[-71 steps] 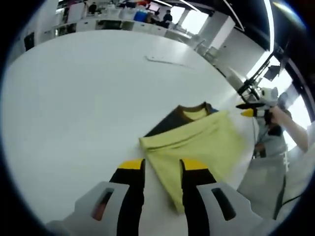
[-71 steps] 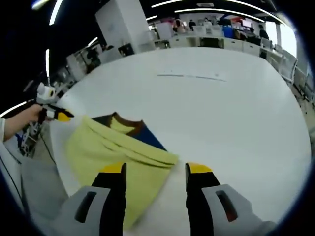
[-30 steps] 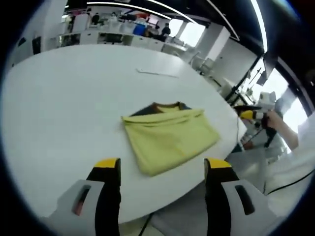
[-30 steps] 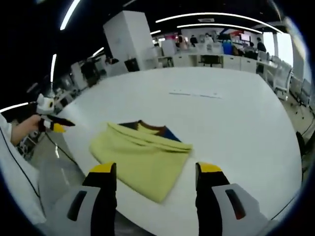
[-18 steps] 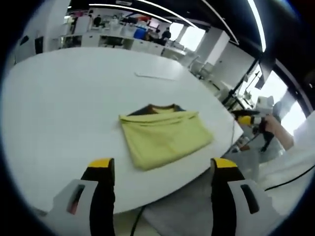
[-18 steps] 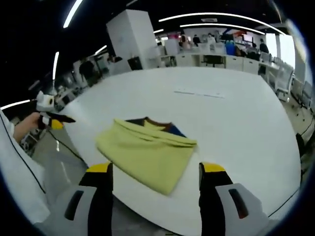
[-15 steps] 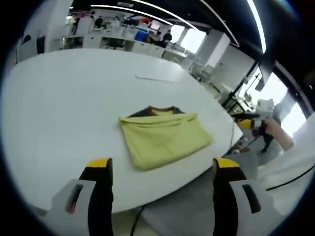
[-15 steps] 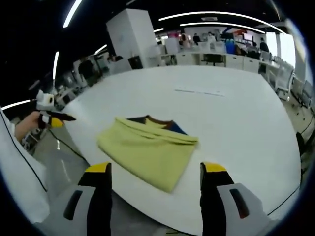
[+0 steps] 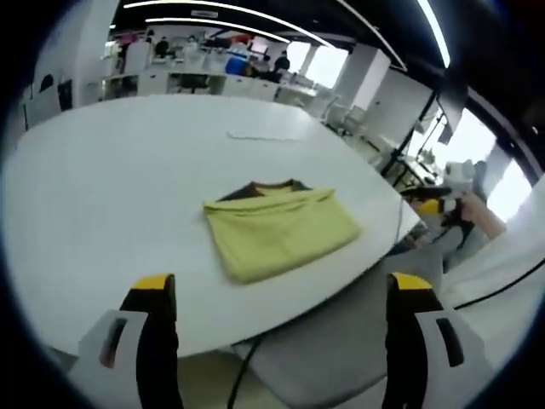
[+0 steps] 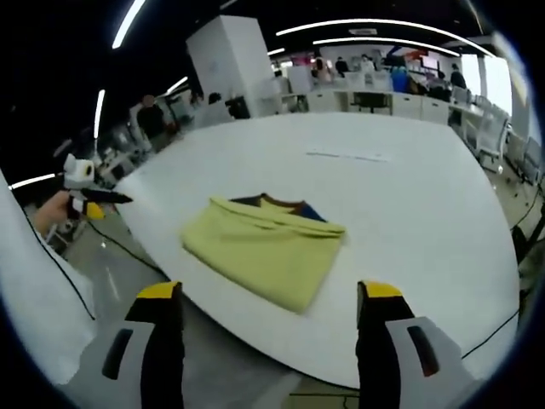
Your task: Fold the garment on the visible template until the final outline fits inside the template.
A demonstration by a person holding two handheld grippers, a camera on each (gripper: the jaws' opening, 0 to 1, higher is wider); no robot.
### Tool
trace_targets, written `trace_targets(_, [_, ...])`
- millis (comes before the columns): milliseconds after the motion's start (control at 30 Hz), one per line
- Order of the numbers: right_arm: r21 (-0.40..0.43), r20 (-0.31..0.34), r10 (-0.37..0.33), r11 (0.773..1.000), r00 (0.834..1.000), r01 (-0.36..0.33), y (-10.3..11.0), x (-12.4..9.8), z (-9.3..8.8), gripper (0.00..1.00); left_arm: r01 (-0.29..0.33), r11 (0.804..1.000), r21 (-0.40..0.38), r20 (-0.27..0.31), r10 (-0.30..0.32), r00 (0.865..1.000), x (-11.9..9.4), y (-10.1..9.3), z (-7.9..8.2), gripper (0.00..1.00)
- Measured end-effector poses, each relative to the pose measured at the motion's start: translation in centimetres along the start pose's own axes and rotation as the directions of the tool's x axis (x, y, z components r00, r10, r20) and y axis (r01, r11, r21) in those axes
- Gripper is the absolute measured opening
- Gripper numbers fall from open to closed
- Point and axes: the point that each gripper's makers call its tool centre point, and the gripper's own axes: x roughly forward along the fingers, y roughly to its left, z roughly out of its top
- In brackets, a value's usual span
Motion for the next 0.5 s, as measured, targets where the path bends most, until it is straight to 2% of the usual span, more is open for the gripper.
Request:
trace_targets(133, [-0.001,0.015,0.018,1.0,1.0,-0.018,0.7,-0.6,0.0,0.91,-0.004,1.0,0.027,-0.013,0.005,1.0,-0.3,-0.4,-0.4,1.0])
trace_targets(300, [-0.008,-0.002,0.02,1.0,1.0,-0.02,1.2,-0.9,-0.6,1.0,-0.002,1.0,0.021,-0.007,0.002,1.0,-0.5,-0.4,-0.4,1.0])
trace_targets(500, [-0.001,0.001,0.013,1.0,1.0,-0.013,1.6,-1.4,-0.9,1.0,0.008,1.0,0.029,-0.015,-0.008,1.0,-0.5,-0.6,-0.6,1.0])
